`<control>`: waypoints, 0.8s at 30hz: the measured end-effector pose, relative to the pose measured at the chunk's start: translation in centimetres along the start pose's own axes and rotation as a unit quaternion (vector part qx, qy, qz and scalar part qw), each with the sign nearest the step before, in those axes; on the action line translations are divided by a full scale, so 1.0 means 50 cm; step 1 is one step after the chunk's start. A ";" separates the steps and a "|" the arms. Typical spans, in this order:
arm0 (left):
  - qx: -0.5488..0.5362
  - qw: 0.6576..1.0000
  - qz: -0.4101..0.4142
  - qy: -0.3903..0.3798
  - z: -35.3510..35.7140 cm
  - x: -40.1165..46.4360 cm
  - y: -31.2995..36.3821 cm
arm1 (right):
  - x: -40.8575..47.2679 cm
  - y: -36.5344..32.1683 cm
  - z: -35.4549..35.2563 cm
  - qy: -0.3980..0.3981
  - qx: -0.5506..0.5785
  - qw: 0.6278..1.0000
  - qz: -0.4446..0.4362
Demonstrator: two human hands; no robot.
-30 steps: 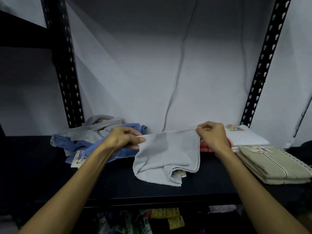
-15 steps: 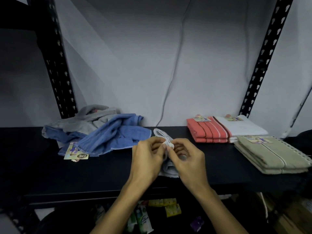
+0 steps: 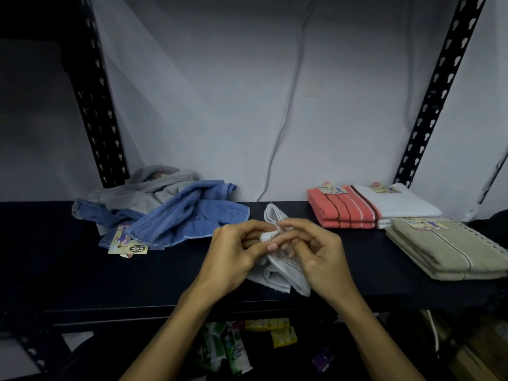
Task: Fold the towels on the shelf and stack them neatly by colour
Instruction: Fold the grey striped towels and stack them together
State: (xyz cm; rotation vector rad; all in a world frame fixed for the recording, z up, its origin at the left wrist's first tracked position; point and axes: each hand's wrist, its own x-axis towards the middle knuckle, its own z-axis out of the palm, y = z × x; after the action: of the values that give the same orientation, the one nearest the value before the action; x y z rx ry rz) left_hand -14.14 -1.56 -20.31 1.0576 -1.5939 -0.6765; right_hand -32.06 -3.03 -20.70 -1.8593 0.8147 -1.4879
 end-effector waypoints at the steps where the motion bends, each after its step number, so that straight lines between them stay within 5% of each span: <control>1: 0.013 1.000 0.005 -0.003 -0.005 0.001 0.001 | 0.011 -0.001 -0.011 0.005 -0.024 1.000 -0.010; 4: 0.058 0.998 0.024 -0.016 -0.019 -0.001 0.010 | 0.056 0.000 -0.048 -0.064 -0.151 0.985 -0.047; 7: 0.115 0.991 0.053 -0.031 -0.031 -0.003 0.021 | 0.101 0.009 -0.070 -0.200 -0.298 0.932 -0.048; 13: 0.220 0.970 0.086 -0.055 -0.063 0.000 0.025 | 0.162 -0.003 -0.112 -0.325 -0.423 0.846 0.005; 19: 0.277 0.953 0.122 0.010 -0.124 0.070 0.035 | 0.188 -0.063 -0.146 -0.292 -0.375 0.879 0.028; 24: 0.286 0.945 0.150 0.037 -0.158 0.158 0.116 | 0.230 -0.138 -0.162 -0.201 -0.260 0.944 -0.036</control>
State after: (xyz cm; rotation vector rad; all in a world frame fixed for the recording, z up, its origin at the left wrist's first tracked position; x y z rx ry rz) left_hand -8.70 -5.27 -9.58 1.1918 -1.8858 0.0474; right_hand -37.36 -8.41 -6.97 -2.4939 1.0060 -0.9215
